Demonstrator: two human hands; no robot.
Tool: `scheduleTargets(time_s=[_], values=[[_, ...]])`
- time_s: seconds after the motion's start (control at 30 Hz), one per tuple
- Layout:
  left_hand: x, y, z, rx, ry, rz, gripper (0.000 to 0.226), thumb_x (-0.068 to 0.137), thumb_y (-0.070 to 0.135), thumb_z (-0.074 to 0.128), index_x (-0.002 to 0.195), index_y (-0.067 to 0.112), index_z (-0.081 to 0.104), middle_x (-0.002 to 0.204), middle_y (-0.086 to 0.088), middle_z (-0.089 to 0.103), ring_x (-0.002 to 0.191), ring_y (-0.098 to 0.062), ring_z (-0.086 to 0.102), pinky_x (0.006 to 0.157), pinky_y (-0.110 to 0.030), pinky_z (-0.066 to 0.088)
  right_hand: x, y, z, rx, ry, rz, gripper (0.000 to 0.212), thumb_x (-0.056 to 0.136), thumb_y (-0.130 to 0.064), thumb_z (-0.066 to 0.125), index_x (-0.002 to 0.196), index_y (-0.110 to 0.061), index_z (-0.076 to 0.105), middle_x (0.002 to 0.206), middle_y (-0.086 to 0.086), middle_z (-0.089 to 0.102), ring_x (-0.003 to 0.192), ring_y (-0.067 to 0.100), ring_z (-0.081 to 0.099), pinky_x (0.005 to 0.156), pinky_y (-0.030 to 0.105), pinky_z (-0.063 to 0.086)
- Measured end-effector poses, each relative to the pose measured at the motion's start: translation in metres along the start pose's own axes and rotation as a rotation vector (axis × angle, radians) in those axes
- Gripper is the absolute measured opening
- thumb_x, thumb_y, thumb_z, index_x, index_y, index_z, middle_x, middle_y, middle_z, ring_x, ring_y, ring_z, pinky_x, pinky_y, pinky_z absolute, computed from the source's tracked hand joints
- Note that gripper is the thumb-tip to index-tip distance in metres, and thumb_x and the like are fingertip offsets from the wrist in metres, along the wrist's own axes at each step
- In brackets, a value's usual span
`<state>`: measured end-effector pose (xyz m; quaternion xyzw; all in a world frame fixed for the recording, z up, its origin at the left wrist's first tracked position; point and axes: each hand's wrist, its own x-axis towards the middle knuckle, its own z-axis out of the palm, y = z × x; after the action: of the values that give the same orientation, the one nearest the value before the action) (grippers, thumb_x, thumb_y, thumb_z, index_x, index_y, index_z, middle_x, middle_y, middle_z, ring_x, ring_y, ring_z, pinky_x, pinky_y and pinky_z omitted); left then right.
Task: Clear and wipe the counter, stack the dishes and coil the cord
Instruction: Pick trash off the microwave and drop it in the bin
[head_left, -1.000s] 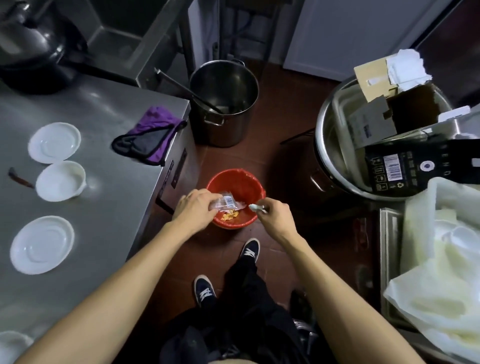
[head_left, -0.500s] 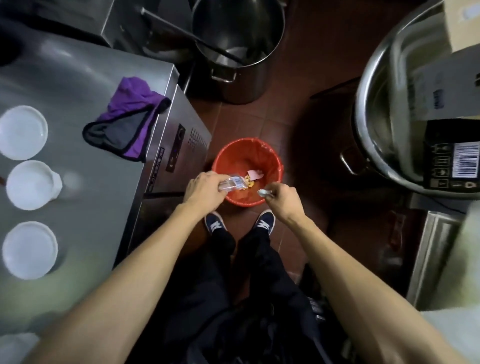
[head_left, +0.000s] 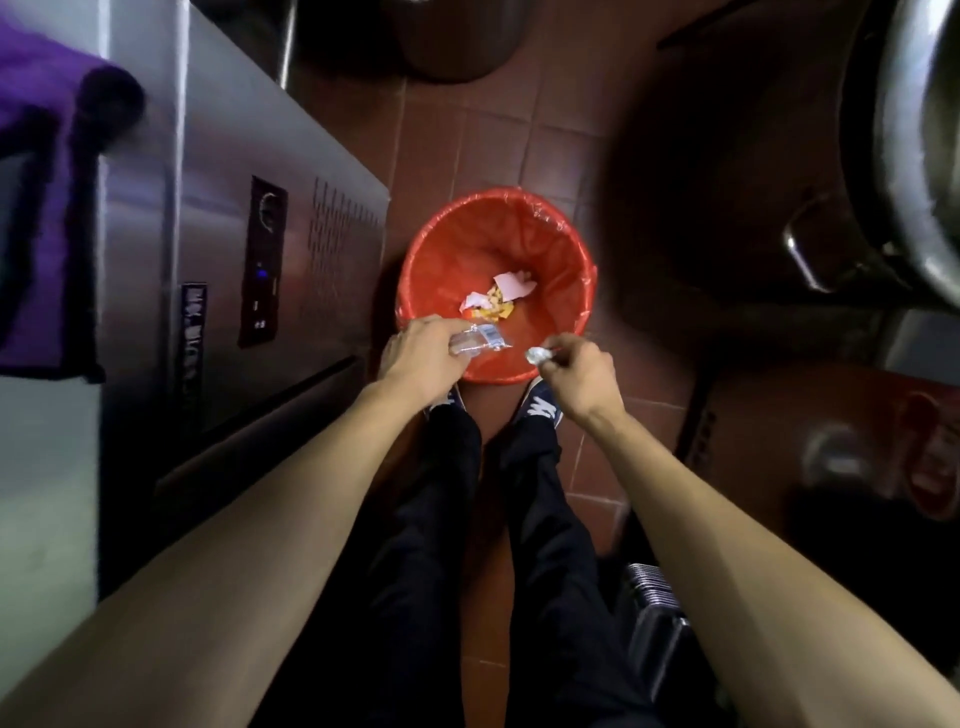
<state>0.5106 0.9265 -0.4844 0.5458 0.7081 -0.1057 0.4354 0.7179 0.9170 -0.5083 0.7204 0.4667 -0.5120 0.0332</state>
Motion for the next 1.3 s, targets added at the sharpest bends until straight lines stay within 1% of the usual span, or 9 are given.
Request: scheduleTargets(time_s=[0.1,0.27,0.43,0.53,0.7,0.9,1.07,1.17,1.3], values=[[0.025,-0.010,0.021,-0.001,0.024,0.016,0.042,0.091,0.032,0.064,0.133,0.039,0.060,0.122,0.006,0.063,0.108,-0.027,0.063,0.094,-0.040,0.052,0.023,0.016,0.020,0.002,-0.031,0.043,0.024,0.089,-0.016,0.061,0.112,-0.019,0.069,0.104,0.004,0.074,0.101,0.022,0.067,0.093,0.031,0.052],[0.062,-0.024,0.055,-0.026,0.036,0.027,0.044,0.091,0.030,0.066,0.134,0.033,0.060,0.127,0.006,0.062,0.113,-0.024,0.059,0.098,-0.038,0.049,0.062,0.041,0.041,0.121,-0.001,0.144,0.019,0.090,-0.017,0.064,0.107,-0.021,0.070,0.100,0.002,0.074,0.092,0.017,0.068,0.091,0.031,0.054],[0.084,-0.032,0.075,-0.010,0.029,0.027,0.050,0.091,0.029,0.069,0.139,0.030,0.056,0.141,0.004,0.056,0.127,-0.026,0.049,0.110,-0.040,0.039,0.089,0.051,0.042,0.165,0.031,0.166,0.036,0.095,-0.024,0.061,0.129,-0.018,0.062,0.126,0.004,0.067,0.118,0.022,0.061,0.109,0.033,0.043],[0.085,-0.029,0.072,0.022,0.028,0.003,0.053,0.092,0.031,0.068,0.142,0.028,0.053,0.145,0.001,0.053,0.131,-0.026,0.046,0.112,-0.041,0.037,0.089,0.050,0.038,0.089,-0.026,0.151,0.037,0.095,-0.021,0.059,0.131,-0.018,0.061,0.127,0.007,0.066,0.117,0.025,0.062,0.107,0.033,0.045],[0.070,-0.020,0.056,0.069,0.003,-0.004,0.052,0.094,0.036,0.063,0.144,0.027,0.050,0.143,-0.002,0.054,0.131,-0.028,0.048,0.111,-0.042,0.038,0.072,0.046,0.025,-0.073,-0.091,0.075,0.039,0.092,-0.025,0.057,0.131,-0.023,0.058,0.126,0.011,0.066,0.112,0.029,0.064,0.103,0.042,0.050],[0.040,-0.001,0.033,0.169,-0.006,0.035,0.050,0.099,0.041,0.051,0.146,0.026,0.046,0.144,-0.005,0.054,0.132,-0.030,0.048,0.113,-0.048,0.036,0.039,0.017,-0.002,-0.312,-0.069,-0.106,0.041,0.093,-0.023,0.052,0.134,-0.018,0.054,0.126,0.015,0.064,0.111,0.037,0.062,0.093,0.044,0.052],[-0.004,0.026,-0.001,0.133,0.087,0.063,0.048,0.099,0.039,0.050,0.145,0.024,0.048,0.142,-0.003,0.055,0.130,-0.029,0.048,0.110,-0.046,0.038,0.003,-0.021,-0.041,-0.411,0.002,-0.249,0.041,0.091,-0.023,0.051,0.131,-0.018,0.056,0.129,0.012,0.063,0.115,0.037,0.059,0.094,0.045,0.050],[-0.037,0.042,-0.028,0.106,0.139,0.062,0.049,0.098,0.038,0.050,0.145,0.025,0.047,0.145,-0.001,0.053,0.131,-0.027,0.047,0.111,-0.047,0.038,-0.025,-0.047,-0.069,-0.421,0.053,-0.322,0.036,0.089,-0.024,0.051,0.123,-0.019,0.059,0.123,0.009,0.065,0.110,0.037,0.060,0.091,0.048,0.051],[-0.087,0.066,-0.066,0.097,0.233,0.077,0.049,0.099,0.039,0.049,0.146,0.026,0.047,0.146,0.002,0.051,0.131,-0.025,0.047,0.110,-0.046,0.038,-0.066,-0.083,-0.106,-0.387,0.121,-0.436,0.033,0.089,-0.024,0.053,0.120,-0.021,0.062,0.120,0.006,0.068,0.108,0.033,0.062,0.087,0.043,0.053]])
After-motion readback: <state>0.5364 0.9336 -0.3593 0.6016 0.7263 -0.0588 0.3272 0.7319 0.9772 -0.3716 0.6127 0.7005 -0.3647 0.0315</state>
